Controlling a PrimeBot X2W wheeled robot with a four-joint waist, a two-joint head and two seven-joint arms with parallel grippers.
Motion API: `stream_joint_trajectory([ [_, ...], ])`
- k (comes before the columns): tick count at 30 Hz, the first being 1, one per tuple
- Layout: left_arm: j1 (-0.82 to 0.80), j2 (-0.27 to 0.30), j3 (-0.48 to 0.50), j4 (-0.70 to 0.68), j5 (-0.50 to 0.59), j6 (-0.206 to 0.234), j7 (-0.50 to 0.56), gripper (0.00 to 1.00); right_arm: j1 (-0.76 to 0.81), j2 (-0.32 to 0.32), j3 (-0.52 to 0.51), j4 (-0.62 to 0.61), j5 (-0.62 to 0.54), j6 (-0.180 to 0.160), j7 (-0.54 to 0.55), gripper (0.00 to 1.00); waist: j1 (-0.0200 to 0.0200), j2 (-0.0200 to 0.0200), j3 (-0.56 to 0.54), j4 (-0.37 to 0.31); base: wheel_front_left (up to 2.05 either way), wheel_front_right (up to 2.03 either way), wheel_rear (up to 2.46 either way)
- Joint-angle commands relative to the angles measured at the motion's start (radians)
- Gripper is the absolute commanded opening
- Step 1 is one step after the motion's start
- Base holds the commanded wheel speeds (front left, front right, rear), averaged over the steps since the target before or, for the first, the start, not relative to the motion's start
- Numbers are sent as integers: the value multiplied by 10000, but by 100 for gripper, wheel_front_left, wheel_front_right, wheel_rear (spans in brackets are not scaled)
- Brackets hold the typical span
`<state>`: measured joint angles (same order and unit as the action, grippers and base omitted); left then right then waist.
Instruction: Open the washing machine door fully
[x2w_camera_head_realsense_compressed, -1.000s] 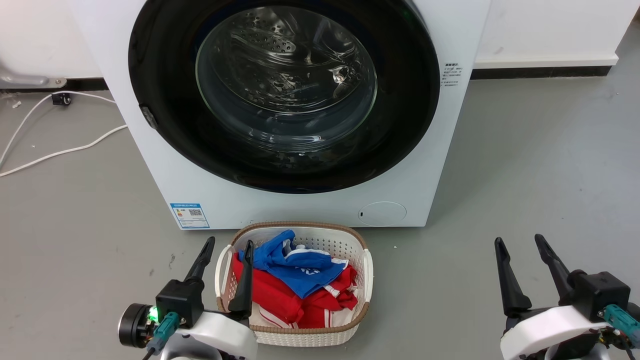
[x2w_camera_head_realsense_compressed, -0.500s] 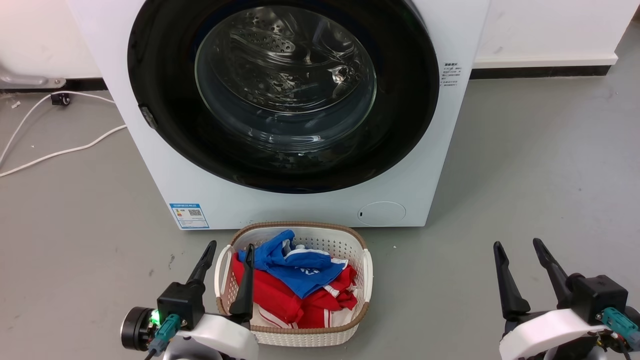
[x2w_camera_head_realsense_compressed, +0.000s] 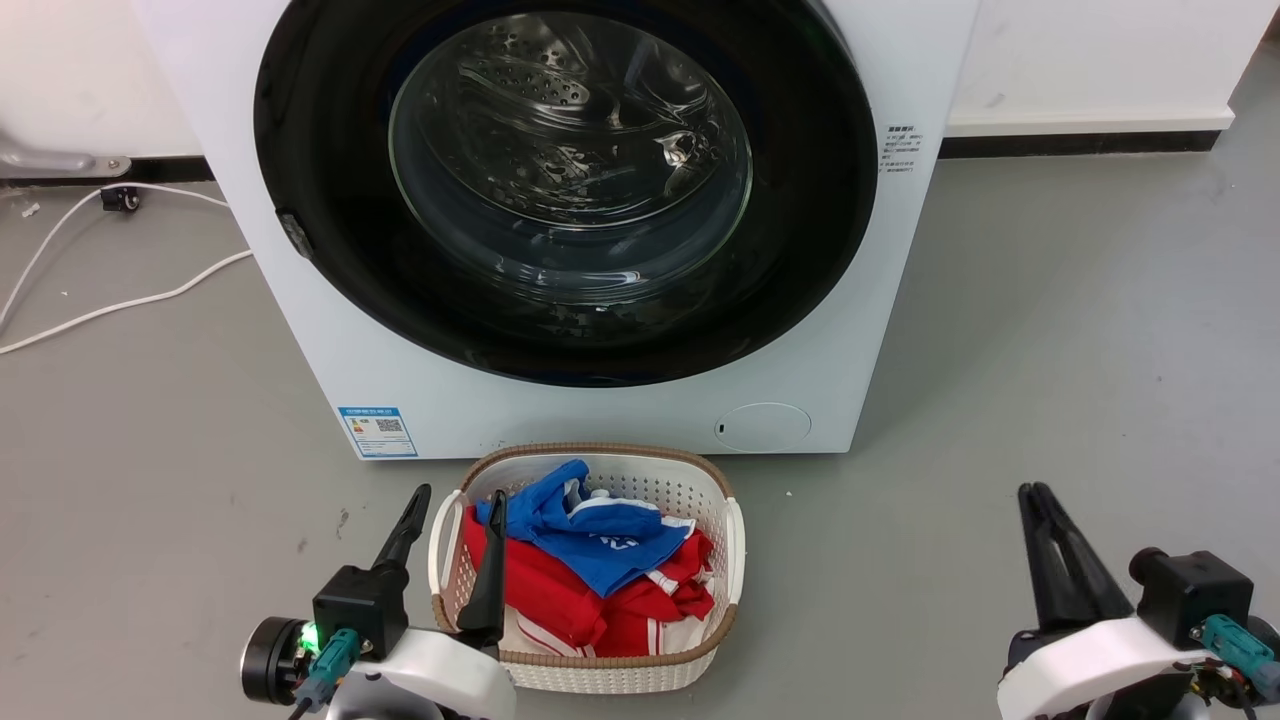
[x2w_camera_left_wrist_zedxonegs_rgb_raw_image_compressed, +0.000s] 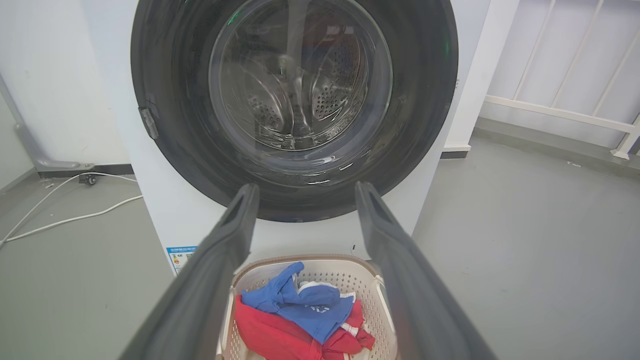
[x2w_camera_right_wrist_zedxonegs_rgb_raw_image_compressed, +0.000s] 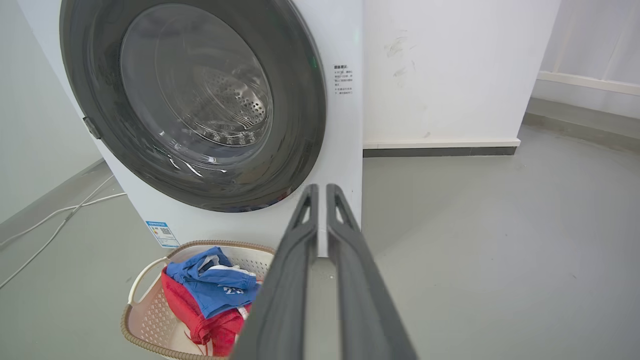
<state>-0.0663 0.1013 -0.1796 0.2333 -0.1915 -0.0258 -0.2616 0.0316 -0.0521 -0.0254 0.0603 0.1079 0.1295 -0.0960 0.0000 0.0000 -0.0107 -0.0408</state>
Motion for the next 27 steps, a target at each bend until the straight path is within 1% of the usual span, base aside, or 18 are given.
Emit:
stream_joint_trajectory([
  [1,-88,36,-2,28,-43,37,-49,100,-68,27,2,25,115,22,39,0,0,0,-3,2,0,0,0],
  [4,-105,52,-15,38,-47,64,-49,100,-26,26,-3,86,452,22,130,0,0,0,-11,9,0,0,0],
  [6,-107,52,-26,38,-58,79,-49,100,10,26,-59,161,1174,22,190,0,0,0,-17,13,0,0,0],
  [8,-97,50,-35,28,-67,93,-49,100,55,26,-71,263,2194,22,289,0,0,0,-26,19,0,0,0],
  [12,-103,28,-74,36,-132,77,-48,100,47,26,-106,572,4848,23,607,0,0,0,-9,41,0,0,0],
  [15,-147,18,-115,24,-109,90,-49,100,-67,21,-145,916,7643,23,892,0,0,0,24,68,0,0,0],
  [17,-164,11,-149,19,-97,87,-49,100,-192,20,-235,1210,9857,23,1075,0,0,0,50,89,0,0,0],
  [20,-226,-10,-194,-22,-74,110,-48,100,-504,20,-456,1597,12509,23,1244,0,0,0,153,143,0,0,0],
  [23,-282,-35,-221,-98,-56,153,-46,100,-918,15,-773,1919,14215,23,1455,0,0,0,301,167,0,0,0],
  [27,-437,-46,-239,-216,-33,172,-39,100,-1683,-145,-1319,2084,15162,23,1775,0,0,0,611,198,0,0,0],
])
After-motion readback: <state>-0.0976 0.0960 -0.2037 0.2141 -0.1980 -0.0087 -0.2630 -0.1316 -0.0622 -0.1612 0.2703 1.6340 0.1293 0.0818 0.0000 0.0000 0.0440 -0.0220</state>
